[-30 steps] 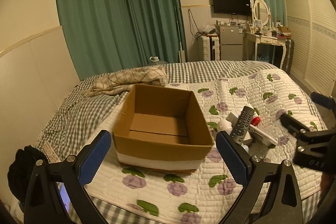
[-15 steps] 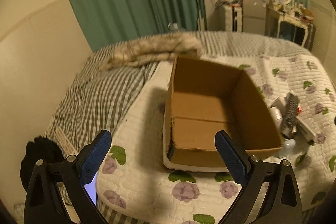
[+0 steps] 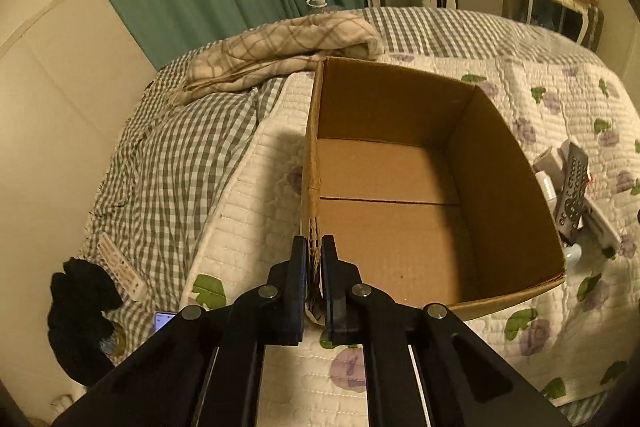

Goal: Organize rigid objects
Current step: 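Clamp the box wall with the left tool while the right grasps the white remote, then carry the white remote into the box with the right tool and release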

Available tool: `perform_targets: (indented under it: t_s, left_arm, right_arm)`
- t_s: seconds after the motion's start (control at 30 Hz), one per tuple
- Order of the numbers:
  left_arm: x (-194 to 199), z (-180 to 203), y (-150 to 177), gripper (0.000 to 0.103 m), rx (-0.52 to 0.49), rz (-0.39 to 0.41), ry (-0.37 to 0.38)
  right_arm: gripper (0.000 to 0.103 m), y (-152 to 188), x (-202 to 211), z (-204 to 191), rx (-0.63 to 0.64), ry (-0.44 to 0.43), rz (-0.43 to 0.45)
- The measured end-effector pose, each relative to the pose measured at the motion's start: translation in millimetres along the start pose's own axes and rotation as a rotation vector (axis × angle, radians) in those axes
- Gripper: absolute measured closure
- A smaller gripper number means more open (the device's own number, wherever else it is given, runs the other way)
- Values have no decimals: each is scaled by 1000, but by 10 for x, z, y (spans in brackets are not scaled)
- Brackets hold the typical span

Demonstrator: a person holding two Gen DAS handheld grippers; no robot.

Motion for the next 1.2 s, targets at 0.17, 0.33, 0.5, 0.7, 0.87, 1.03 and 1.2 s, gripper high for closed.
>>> perform_targets:
  t_s: [0.17, 0.33, 0.5, 0.7, 0.87, 1.03, 1.2]
  left_arm:
    - [-10, 11, -18, 97, -16, -16, -13]
    - [-10, 16, -21, 97, -24, -20, -26]
    - [-8, 31, -17, 97, -34, -24, -30]
    - [-5, 38, -13, 97, -37, -22, -30]
    - [-5, 42, -13, 97, -37, -17, -28]
    - [0, 39, -16, 97, -48, -17, -26]
    - [10, 57, 5, 97, -52, -14, -16]
  right_arm:
    - [19, 168, -139, -31, 70, -4, -52]
    - [24, 358, -339, -231, 129, -64, -113]
    - [36, 489, -593, -423, 185, -96, -198]
    - [48, 558, -801, -473, 194, -108, -262]
    - [66, 546, -901, -479, 201, -95, -290]
    - [76, 517, -843, -383, 174, -77, -272]
    - [78, 413, -546, -272, 116, -113, -196]
Point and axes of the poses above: each gripper's, at about its wrist camera, not at the fingertips, and x roughly against the way its jaws point, z to its right, y to its underside, the point moved 10 cm from there along -x, roughly the way its jaws point, and after that the axes turned 1 degree about x, right-handed, at the moved point
